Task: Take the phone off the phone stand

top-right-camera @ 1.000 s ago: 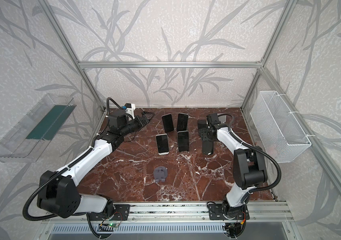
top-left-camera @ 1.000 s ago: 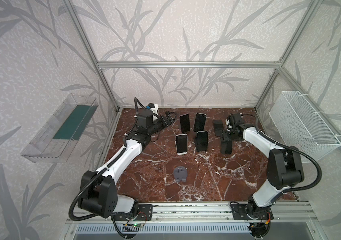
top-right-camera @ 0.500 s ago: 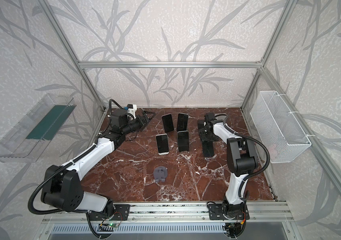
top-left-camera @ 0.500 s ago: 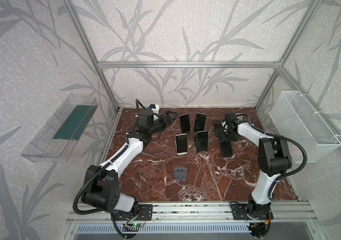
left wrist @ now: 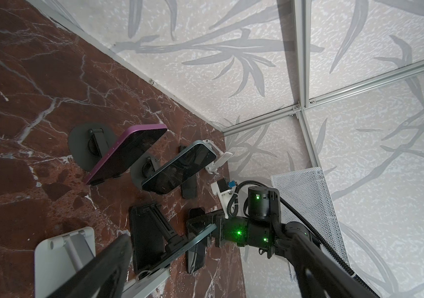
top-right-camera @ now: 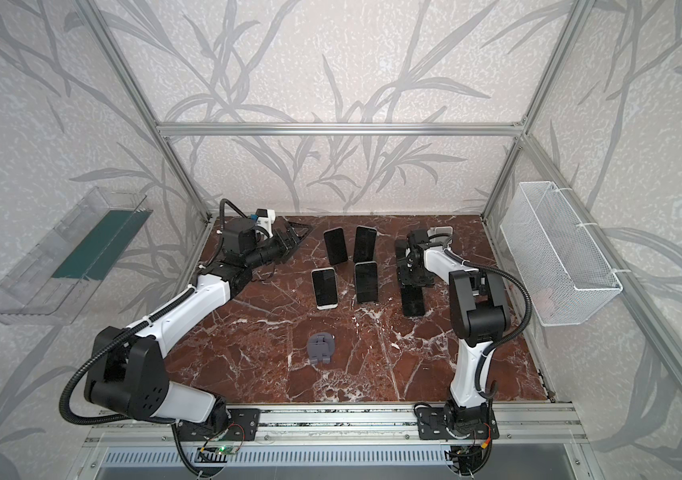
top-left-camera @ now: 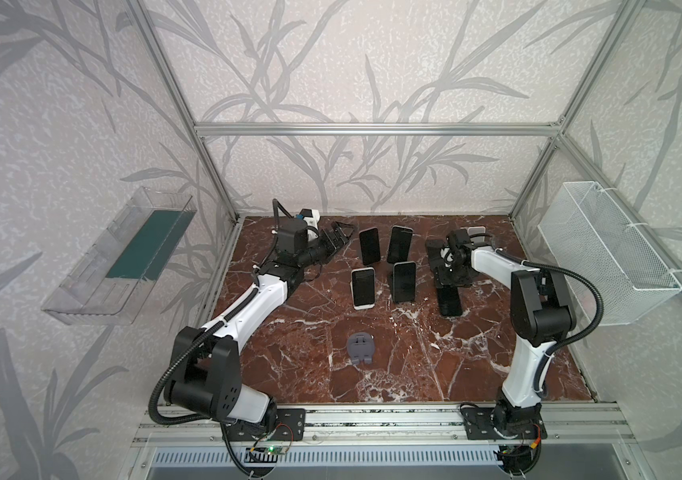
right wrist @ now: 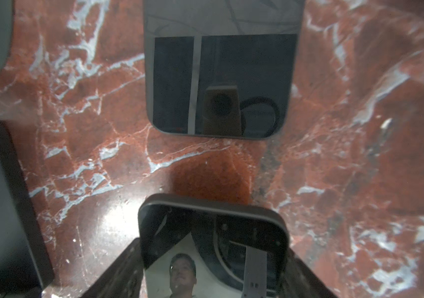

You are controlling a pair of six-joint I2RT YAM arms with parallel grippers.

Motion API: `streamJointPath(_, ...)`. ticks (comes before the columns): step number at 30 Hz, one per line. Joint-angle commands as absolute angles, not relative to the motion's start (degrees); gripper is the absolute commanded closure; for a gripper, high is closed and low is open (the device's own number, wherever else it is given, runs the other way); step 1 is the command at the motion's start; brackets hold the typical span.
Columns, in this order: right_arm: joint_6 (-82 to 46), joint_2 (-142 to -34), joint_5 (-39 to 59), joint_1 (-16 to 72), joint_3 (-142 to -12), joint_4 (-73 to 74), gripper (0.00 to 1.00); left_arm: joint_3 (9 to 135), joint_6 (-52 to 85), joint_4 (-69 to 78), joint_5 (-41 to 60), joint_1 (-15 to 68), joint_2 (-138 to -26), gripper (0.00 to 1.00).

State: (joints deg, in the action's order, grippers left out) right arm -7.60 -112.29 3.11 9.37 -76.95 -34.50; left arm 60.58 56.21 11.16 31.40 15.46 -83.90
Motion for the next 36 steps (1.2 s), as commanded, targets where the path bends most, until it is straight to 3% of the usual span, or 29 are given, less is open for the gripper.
streamJointPath(1,-8.18,-112.31,3.4,9.14,-76.42,-34.24,0.3,60.03,56.69,12.74,32.0,15.27,-83.14,0.04)
streamJointPath(18,-7.15,-116.8,-1.63,8.97,-81.02,-37.44,0.29,59.59,56.54,13.1,31.14,15.12,-80.84,0.04)
streamJointPath(36,-7.4,-121.46,3.52,8.96,-85.77,-39.0,0.21,58.71,57.13,14.59,30.7,14.5,-80.08,0.04)
